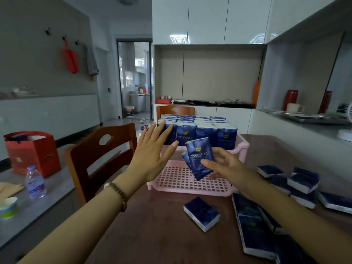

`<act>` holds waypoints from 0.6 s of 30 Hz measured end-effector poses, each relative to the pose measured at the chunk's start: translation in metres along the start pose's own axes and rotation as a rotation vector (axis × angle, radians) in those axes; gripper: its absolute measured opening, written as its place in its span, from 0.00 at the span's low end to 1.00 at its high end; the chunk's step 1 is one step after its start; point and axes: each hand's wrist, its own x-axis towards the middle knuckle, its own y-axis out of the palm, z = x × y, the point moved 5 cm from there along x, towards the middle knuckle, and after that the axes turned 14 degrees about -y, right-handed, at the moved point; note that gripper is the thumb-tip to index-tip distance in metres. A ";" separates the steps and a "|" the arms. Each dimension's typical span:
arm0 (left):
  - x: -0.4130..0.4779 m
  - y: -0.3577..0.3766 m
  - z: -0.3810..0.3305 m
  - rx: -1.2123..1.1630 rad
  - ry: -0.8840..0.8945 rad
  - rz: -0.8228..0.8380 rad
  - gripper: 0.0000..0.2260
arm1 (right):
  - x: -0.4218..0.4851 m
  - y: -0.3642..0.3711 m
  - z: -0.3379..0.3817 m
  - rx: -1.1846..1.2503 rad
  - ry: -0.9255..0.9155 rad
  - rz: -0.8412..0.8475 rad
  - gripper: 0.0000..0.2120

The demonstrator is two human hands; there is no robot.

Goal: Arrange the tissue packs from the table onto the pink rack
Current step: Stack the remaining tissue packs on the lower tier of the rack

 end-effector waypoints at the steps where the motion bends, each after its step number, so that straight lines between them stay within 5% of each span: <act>1: -0.006 -0.003 -0.001 -0.053 0.007 -0.008 0.32 | -0.001 0.003 -0.002 0.004 0.004 0.010 0.17; 8: -0.053 -0.005 -0.005 -0.550 -0.131 0.264 0.19 | -0.003 0.030 -0.014 0.000 -0.005 0.143 0.18; 18: -0.081 0.029 0.067 -0.541 -0.267 0.661 0.21 | -0.010 0.075 -0.040 -0.194 0.023 0.426 0.25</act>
